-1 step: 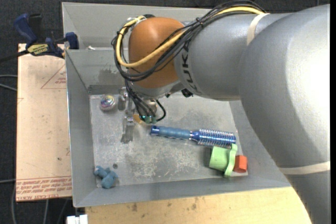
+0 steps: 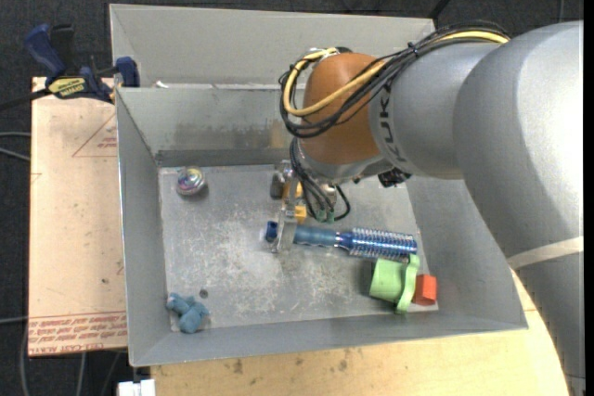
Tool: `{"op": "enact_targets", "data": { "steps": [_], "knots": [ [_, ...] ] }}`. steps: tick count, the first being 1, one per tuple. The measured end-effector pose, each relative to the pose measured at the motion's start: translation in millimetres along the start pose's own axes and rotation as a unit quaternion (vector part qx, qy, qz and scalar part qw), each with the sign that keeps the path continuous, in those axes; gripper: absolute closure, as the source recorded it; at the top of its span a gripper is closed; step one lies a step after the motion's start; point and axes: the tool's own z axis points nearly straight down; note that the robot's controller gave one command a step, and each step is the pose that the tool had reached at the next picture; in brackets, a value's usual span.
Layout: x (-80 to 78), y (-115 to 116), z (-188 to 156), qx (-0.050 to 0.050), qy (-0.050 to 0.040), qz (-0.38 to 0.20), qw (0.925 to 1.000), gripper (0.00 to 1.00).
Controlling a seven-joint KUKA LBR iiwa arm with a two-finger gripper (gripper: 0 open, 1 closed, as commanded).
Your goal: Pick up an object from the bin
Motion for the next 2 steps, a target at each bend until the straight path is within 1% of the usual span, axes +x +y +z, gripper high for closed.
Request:
{"op": "enact_targets", "data": {
  "steps": [1, 2],
  "knots": [
    [-3.9, -38.4, -34.1, -0.001, -0.0028, 0.008, 1.0000, 0.00],
    [-2.2, -33.3, -35.9, -0.002, -0.0015, 0.064, 0.9979, 0.00]
  ]
}}
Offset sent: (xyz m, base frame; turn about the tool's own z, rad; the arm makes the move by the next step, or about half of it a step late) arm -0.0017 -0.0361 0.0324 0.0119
